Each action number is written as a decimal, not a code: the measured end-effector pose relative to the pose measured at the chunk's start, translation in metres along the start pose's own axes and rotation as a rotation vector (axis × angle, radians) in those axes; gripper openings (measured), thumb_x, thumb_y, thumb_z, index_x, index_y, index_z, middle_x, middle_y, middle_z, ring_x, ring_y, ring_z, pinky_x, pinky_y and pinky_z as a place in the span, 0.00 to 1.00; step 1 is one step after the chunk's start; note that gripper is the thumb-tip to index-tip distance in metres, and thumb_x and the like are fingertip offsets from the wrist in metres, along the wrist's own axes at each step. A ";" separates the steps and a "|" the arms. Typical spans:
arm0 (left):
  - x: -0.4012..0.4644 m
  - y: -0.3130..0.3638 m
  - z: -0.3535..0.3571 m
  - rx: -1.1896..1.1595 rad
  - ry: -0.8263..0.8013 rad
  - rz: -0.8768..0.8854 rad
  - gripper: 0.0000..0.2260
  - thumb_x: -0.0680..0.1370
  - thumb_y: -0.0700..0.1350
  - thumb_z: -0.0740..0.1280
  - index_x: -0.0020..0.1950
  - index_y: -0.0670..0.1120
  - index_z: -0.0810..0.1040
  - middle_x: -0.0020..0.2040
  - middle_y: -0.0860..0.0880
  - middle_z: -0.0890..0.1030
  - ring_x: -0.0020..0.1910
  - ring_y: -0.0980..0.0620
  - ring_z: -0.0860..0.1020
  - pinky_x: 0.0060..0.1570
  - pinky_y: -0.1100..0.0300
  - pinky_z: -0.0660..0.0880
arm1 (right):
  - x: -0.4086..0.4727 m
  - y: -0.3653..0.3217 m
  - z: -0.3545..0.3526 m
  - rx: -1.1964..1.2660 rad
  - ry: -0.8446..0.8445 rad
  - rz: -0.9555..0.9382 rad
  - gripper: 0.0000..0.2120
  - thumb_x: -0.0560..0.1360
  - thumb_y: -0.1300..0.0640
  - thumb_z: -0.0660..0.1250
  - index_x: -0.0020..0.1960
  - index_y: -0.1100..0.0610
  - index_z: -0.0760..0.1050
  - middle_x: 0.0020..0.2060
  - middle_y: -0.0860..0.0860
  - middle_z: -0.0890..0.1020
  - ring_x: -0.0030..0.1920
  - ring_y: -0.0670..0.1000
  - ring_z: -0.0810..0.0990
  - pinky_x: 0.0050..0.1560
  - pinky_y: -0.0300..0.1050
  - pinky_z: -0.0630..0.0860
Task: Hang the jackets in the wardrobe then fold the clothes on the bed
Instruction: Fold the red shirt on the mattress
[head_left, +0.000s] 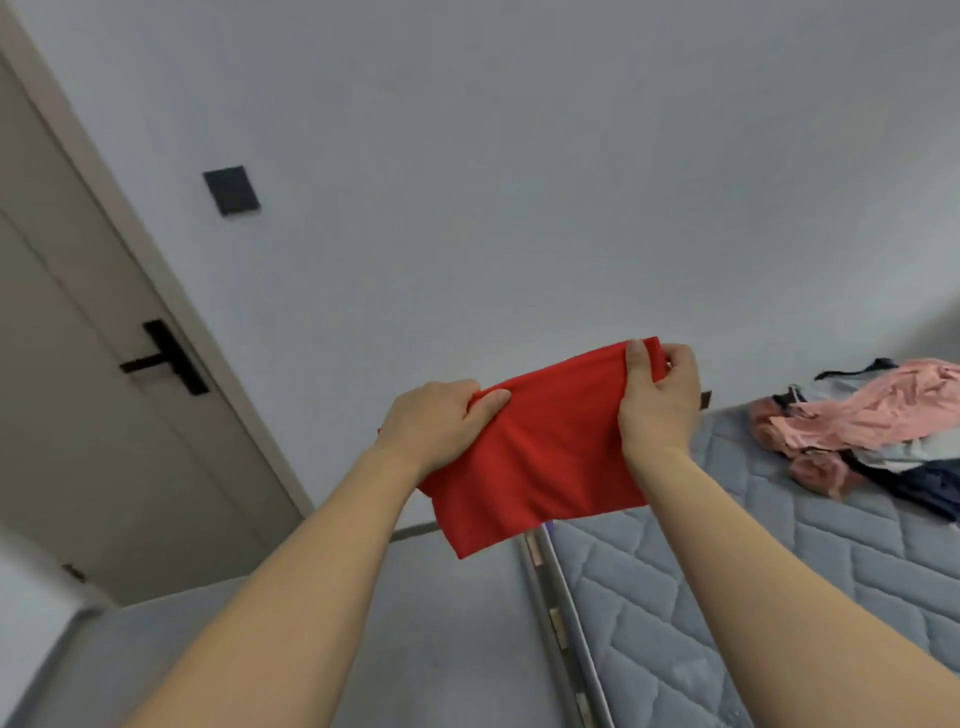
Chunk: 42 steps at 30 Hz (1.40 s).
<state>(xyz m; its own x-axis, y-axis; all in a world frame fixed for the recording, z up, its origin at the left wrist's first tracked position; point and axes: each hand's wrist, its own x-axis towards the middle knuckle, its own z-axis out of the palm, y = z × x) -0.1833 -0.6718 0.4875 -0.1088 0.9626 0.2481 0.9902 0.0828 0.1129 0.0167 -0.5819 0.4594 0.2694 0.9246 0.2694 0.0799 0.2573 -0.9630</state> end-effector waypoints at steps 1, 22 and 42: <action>-0.018 -0.021 -0.014 0.024 0.023 -0.056 0.24 0.79 0.68 0.47 0.37 0.52 0.69 0.44 0.48 0.81 0.47 0.45 0.79 0.40 0.54 0.69 | -0.015 -0.012 0.020 0.031 -0.065 -0.005 0.11 0.79 0.45 0.61 0.48 0.53 0.70 0.38 0.40 0.74 0.38 0.43 0.72 0.42 0.38 0.63; -0.553 -0.074 -0.241 0.719 0.238 -1.138 0.10 0.76 0.52 0.51 0.39 0.49 0.65 0.42 0.42 0.80 0.42 0.39 0.78 0.36 0.54 0.62 | -0.477 -0.219 0.100 0.477 -1.109 -0.202 0.09 0.81 0.44 0.55 0.50 0.49 0.66 0.38 0.38 0.73 0.40 0.45 0.72 0.41 0.39 0.62; -0.858 -0.110 -0.444 1.232 0.231 -1.418 0.12 0.77 0.52 0.51 0.42 0.46 0.68 0.34 0.49 0.76 0.34 0.46 0.74 0.31 0.57 0.62 | -0.812 -0.446 0.117 0.603 -1.429 -0.306 0.16 0.83 0.45 0.51 0.53 0.59 0.65 0.48 0.58 0.78 0.49 0.60 0.76 0.44 0.50 0.65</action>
<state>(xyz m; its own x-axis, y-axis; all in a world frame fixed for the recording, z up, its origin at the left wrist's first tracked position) -0.2380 -1.6210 0.6895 -0.6933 -0.0136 0.7205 -0.3388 0.8886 -0.3091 -0.3502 -1.4140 0.6695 -0.8023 0.2196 0.5550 -0.5124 0.2234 -0.8292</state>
